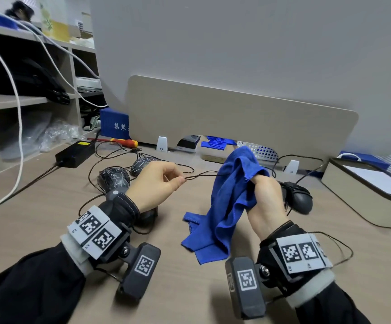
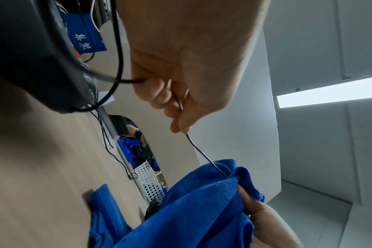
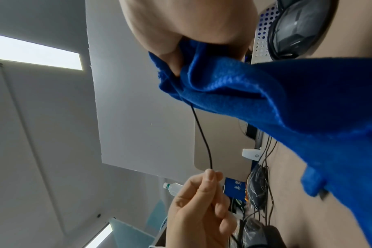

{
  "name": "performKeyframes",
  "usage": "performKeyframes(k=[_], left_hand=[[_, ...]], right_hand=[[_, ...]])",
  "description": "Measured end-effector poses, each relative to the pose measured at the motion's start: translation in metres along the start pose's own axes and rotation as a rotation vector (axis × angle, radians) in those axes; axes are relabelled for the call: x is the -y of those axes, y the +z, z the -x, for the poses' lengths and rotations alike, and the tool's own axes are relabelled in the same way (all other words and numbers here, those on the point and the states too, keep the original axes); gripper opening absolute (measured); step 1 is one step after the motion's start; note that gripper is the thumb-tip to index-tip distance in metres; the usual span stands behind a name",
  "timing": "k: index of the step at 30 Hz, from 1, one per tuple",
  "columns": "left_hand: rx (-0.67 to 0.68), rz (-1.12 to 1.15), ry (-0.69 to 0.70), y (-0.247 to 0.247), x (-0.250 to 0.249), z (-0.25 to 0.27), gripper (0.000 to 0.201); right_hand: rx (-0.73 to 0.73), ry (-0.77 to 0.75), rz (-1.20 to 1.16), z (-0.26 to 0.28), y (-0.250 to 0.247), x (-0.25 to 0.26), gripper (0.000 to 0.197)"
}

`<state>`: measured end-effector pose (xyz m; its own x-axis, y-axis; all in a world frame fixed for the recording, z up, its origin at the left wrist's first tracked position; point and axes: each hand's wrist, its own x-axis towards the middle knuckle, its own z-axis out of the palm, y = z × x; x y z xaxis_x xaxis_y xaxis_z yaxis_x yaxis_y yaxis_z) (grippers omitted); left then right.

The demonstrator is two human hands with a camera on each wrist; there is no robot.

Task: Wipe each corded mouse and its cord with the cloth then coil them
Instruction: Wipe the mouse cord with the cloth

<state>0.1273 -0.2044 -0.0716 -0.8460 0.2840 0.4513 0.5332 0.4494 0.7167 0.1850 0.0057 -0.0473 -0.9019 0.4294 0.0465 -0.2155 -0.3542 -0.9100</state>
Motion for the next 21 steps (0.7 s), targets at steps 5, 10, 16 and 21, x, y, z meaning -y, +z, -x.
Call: performKeyframes(k=[5, 10, 16, 21], left_hand=[[0.045, 0.176, 0.066, 0.01, -0.015, 0.007, 0.002], [0.054, 0.223, 0.097, 0.017, -0.015, 0.008, 0.017], [0.063, 0.202, 0.114, 0.022, -0.01, 0.007, 0.02], [0.041, 0.135, 0.108, 0.017, -0.014, 0.007, 0.014]], right_hand=[[0.004, 0.001, 0.167, 0.003, 0.006, -0.013, 0.004], [0.078, 0.013, 0.189, 0.012, 0.012, -0.018, 0.006], [0.194, 0.09, 0.232, 0.026, 0.023, -0.025, 0.006], [0.073, 0.078, 0.184, 0.017, 0.019, -0.025, 0.006]])
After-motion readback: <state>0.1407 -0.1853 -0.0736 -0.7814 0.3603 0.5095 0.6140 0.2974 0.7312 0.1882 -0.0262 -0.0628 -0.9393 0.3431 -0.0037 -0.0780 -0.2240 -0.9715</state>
